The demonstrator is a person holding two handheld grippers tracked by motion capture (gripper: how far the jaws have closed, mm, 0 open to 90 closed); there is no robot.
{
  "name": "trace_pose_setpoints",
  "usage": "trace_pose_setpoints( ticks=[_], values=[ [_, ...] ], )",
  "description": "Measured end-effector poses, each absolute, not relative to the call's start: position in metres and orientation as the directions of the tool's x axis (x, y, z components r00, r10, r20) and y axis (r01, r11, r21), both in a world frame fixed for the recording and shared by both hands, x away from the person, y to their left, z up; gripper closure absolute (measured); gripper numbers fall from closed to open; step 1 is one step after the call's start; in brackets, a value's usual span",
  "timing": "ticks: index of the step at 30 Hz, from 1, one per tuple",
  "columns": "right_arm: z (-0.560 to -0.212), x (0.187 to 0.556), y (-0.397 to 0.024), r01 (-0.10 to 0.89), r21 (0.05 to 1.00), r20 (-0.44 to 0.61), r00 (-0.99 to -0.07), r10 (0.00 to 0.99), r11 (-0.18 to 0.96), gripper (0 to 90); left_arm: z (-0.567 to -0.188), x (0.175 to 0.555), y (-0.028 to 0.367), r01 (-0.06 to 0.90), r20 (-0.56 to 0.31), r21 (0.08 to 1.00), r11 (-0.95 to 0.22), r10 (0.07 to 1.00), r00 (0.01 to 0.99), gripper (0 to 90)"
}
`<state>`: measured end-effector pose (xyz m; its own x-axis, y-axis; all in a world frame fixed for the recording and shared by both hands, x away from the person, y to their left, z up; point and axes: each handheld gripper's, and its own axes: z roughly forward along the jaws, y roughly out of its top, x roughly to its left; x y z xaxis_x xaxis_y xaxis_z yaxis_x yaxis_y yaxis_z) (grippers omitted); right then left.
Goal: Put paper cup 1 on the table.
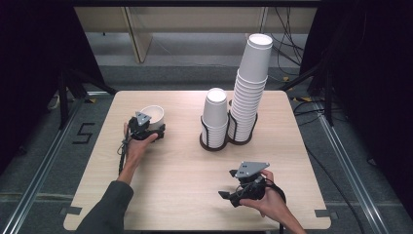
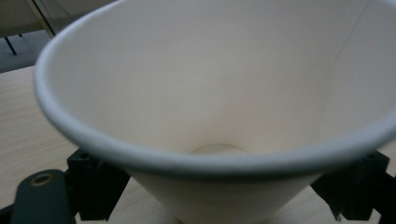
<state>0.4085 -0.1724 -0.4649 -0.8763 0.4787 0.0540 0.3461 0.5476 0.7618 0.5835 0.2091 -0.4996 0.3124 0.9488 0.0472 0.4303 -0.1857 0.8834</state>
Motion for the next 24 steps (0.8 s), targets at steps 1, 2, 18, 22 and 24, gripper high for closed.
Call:
trace_pose_setpoints(
  ticks=[1,2,18,22,24],
  values=[
    [-0.465,0.408,-0.173,0.347,0.761,0.055,-0.876,0.479,0.549,18.4,-0.5,0.583,0.21,0.428,0.048,0.885,-0.184,0.95,0.309,14.1],
    [-0.465,0.408,-0.173,0.346,0.762,0.053,-0.875,0.48,0.547,18.4,-0.501,0.583,0.211,0.431,0.047,0.883,-0.184,0.95,0.308,14.1],
    [-0.467,0.407,-0.173,0.361,0.755,0.061,-0.87,0.49,0.547,18.3,-0.505,0.573,0.221,0.471,0.047,0.859,-0.202,0.946,0.321,14.3],
    [-0.466,0.406,-0.174,0.373,0.754,0.072,-0.865,0.496,0.541,18.3,-0.504,0.568,0.223,0.481,0.039,0.854,-0.199,0.946,0.322,14.3],
    [-0.466,0.407,-0.175,0.359,0.758,0.062,-0.872,0.486,0.546,18.3,-0.503,0.564,0.225,0.481,0.033,0.855,-0.193,0.946,0.322,14.3]
  ],
)
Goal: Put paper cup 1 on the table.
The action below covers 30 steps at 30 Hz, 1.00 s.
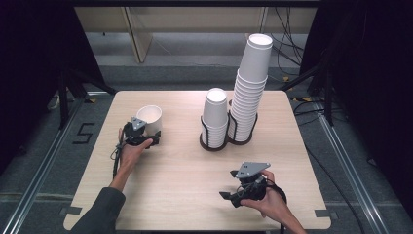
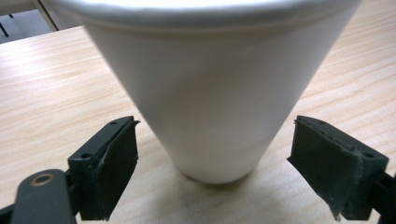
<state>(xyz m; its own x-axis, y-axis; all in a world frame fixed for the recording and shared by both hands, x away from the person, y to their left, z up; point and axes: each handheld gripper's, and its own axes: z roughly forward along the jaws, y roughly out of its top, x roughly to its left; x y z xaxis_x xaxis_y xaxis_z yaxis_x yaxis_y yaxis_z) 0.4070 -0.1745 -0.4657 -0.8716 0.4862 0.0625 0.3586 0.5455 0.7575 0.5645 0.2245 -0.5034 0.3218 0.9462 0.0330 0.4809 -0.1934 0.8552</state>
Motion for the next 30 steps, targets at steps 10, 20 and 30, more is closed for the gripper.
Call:
trace_pose_setpoints(
  ticks=[10,20,30],
  values=[
    [-0.466,0.409,-0.177,0.353,0.763,0.054,-0.87,0.491,0.541,18.3,-0.494,0.542,0.228,0.482,-0.012,0.862,-0.158,0.944,0.331,14.4],
    [-0.465,0.408,-0.177,0.357,0.761,0.056,-0.868,0.494,0.542,18.1,-0.472,0.496,0.227,0.443,-0.068,0.889,-0.114,0.925,0.374,14.4],
    [-0.464,0.408,-0.178,0.364,0.766,0.058,-0.86,0.508,0.53,18.1,-0.459,0.45,0.213,0.419,-0.094,0.901,-0.112,0.893,0.441,14.4]
  ],
)
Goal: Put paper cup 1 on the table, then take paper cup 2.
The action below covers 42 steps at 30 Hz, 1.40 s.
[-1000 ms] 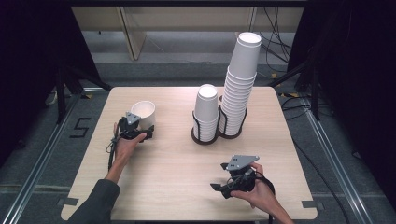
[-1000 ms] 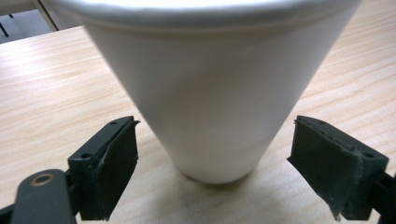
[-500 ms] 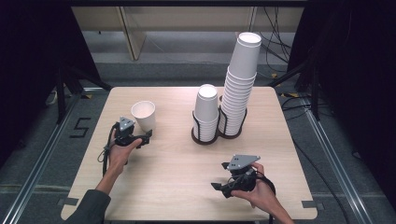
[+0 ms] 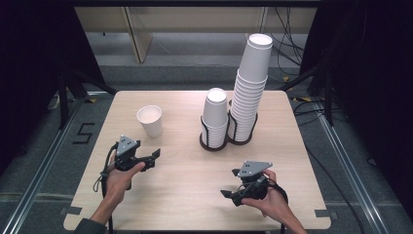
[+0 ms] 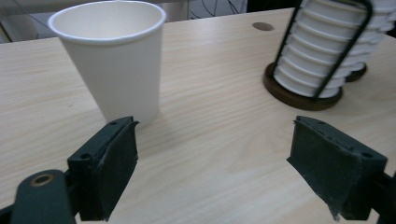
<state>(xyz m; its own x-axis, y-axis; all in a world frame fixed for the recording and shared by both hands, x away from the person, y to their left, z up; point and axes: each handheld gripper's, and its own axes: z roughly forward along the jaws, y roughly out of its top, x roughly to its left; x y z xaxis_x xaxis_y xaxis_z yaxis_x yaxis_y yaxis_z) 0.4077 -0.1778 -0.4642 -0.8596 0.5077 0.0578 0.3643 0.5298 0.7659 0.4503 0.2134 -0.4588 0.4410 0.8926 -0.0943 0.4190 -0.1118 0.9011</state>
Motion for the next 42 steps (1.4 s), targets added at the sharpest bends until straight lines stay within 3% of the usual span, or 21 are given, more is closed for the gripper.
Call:
trace_pose_setpoints(
  ticks=[14,29,42],
  values=[
    [-0.463,0.409,-0.183,0.375,0.766,0.053,-0.846,0.531,0.522,18.1,-0.467,0.401,0.197,0.398,-0.125,0.913,-0.093,0.864,0.488,14.4],
    [-0.461,0.408,-0.187,0.371,0.771,0.054,-0.848,0.528,0.517,18.2,-0.487,0.355,0.184,0.378,-0.068,0.912,-0.16,0.849,0.524,14.4],
    [-0.437,0.412,-0.203,0.375,0.812,0.039,-0.799,0.6,0.446,18.5,-0.491,0.338,0.173,0.35,-0.05,0.916,-0.195,0.81,0.584,14.4]
  ],
)
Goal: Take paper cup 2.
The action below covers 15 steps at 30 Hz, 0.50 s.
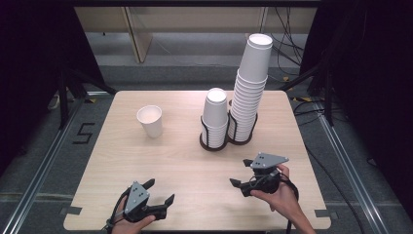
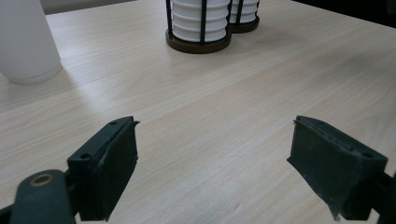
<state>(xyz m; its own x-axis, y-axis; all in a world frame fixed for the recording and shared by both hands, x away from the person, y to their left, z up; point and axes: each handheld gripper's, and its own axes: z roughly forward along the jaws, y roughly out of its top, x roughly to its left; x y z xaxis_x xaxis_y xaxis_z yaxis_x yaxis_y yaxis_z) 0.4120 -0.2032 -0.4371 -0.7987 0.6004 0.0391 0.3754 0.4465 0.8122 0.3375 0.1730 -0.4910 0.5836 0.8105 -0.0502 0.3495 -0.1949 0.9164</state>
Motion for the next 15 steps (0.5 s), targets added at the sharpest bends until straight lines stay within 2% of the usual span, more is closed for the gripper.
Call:
trace_pose_setpoints(
  ticks=[15],
  values=[
    [-0.398,0.422,-0.229,0.371,0.862,0.023,-0.71,0.704,0.346,19.2,-0.493,0.339,0.174,0.346,-0.044,0.916,-0.203,0.806,0.59,14.4]
  ],
)
